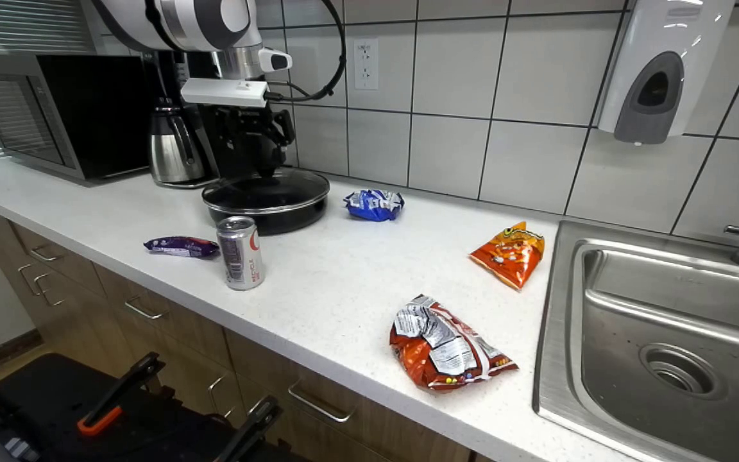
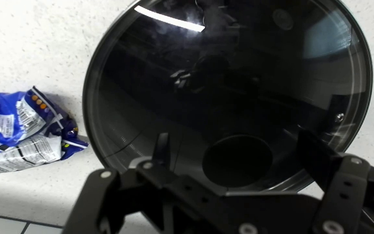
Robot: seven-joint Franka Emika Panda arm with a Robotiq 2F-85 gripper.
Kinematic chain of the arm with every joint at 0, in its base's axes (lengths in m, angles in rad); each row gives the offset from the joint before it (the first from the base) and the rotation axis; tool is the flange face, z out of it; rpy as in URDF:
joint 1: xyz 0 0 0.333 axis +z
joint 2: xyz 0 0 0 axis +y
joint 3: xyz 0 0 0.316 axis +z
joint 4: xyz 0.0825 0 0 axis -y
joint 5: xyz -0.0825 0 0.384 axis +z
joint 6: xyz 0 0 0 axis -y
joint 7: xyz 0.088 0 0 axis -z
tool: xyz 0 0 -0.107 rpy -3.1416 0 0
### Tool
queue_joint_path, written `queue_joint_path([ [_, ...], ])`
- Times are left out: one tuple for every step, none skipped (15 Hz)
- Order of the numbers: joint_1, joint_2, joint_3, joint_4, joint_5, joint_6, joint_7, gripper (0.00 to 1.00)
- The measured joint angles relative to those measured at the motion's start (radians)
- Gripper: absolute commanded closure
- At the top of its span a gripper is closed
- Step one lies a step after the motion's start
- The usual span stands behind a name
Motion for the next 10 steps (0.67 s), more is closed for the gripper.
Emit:
queue_joint_path([
  [0.0, 0.0, 0.0, 0.0, 0.0, 0.0, 0.0, 0.0],
  [0.0, 0.0, 0.0, 0.0, 0.0, 0.0, 0.0, 0.0],
  [0.0, 0.0, 0.0, 0.0, 0.0, 0.0, 0.0, 0.0],
  [0.0, 0.001, 0.0, 0.0, 0.002, 0.0, 0.0, 0.0],
  [0.0, 0.004, 0.0, 0.0, 0.004, 0.0, 0.0, 0.0],
  [0.0, 0.007, 0.0, 0.001, 0.005, 0.0, 0.0, 0.0],
  [0.0, 0.013, 0.0, 0.004, 0.008, 0.0, -0.001, 0.0],
  [0.0, 0.02, 0.001, 0.009, 0.008, 0.001, -0.001, 0.0],
  [0.0, 0.031, 0.001, 0.016, 0.008, 0.002, -0.002, 0.0],
  [0.0, 0.042, 0.001, 0.025, 0.008, 0.002, -0.002, 0.0],
])
